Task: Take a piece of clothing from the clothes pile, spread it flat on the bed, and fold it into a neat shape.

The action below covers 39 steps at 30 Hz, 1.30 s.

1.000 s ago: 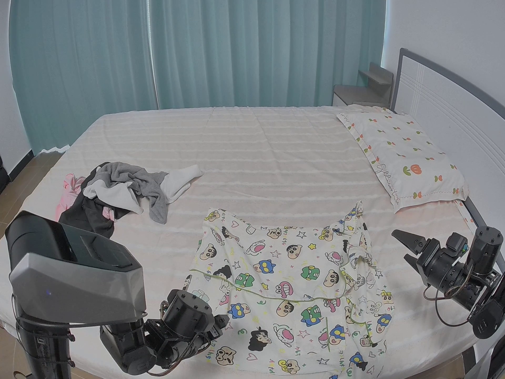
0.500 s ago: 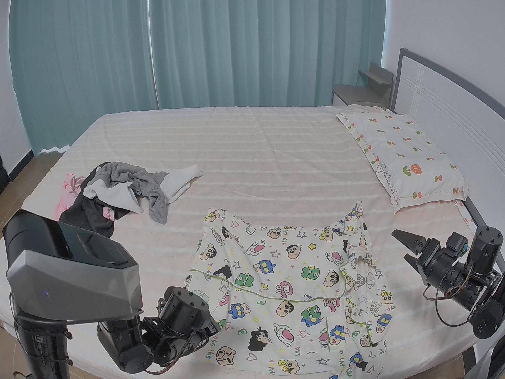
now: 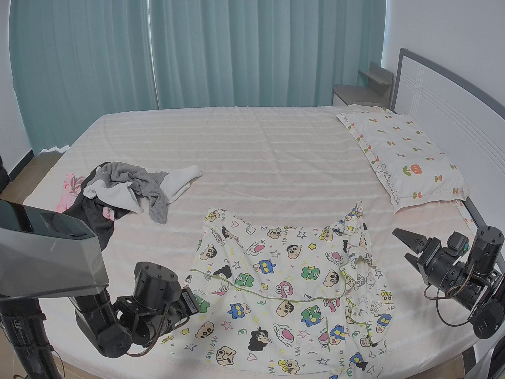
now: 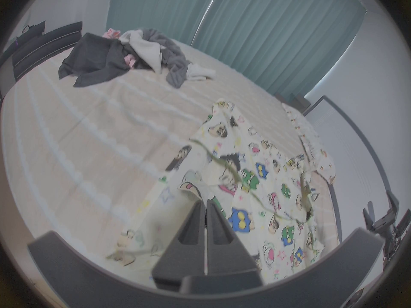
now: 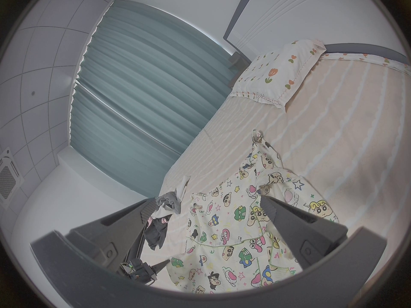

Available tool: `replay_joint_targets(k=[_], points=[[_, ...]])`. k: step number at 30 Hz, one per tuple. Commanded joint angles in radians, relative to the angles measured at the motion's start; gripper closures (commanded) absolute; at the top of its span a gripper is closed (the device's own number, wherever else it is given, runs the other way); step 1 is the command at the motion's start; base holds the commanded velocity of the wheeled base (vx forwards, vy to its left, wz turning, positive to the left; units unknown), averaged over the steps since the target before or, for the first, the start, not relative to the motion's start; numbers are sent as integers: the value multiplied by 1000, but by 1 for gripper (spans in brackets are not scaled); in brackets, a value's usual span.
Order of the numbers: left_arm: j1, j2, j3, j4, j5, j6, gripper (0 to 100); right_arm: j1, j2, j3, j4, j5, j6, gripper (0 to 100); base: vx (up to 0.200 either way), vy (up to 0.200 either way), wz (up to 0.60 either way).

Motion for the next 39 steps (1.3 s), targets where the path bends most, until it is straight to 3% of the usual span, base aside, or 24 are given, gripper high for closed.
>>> replay_joint_targets(k=[1, 3, 4, 6, 18, 19, 30, 34, 35, 36, 39], points=[[48, 40, 3, -47, 0, 40, 100, 0, -6, 18, -18, 0, 0, 0, 0, 0, 0], [48, 40, 3, -47, 0, 40, 100, 0, -6, 18, -18, 0, 0, 0, 0, 0, 0], [96, 93, 4, -115, 0, 100, 100, 0, -6, 18, -18, 0, -1, 0, 0, 0, 0], [122, 129, 3, -147, -1, 121, 100, 0, -7, 18, -18, -1, -1, 0, 0, 0, 0], [168, 269, -8, -287, -10, 158, 100, 0, -4, 18, -18, -1, -9, 0, 0, 0, 0], [168, 269, -8, -287, -10, 158, 0, 0, -4, 18, -18, -1, -9, 0, 0, 0, 0], [275, 240, -12, -305, -55, 143, 0, -41, 43, 16, -18, 2, -54, 0, 0, 0, 0], [340, 80, 77, -305, -191, -6, 0, -127, 284, -82, -18, 3, -241, 0, 0, 0, 0], [340, 80, 77, -305, -191, -6, 0, -127, 284, -82, -18, 3, -241, 0, 0, 0, 0], [351, 28, 113, -305, -230, -75, 0, -163, 376, -123, -18, 17, -327, 0, 0, 0, 0], [351, -19, 156, -305, -273, -136, 0, -199, 465, -199, -18, 79, -360, 0, 0, 0, 0]])
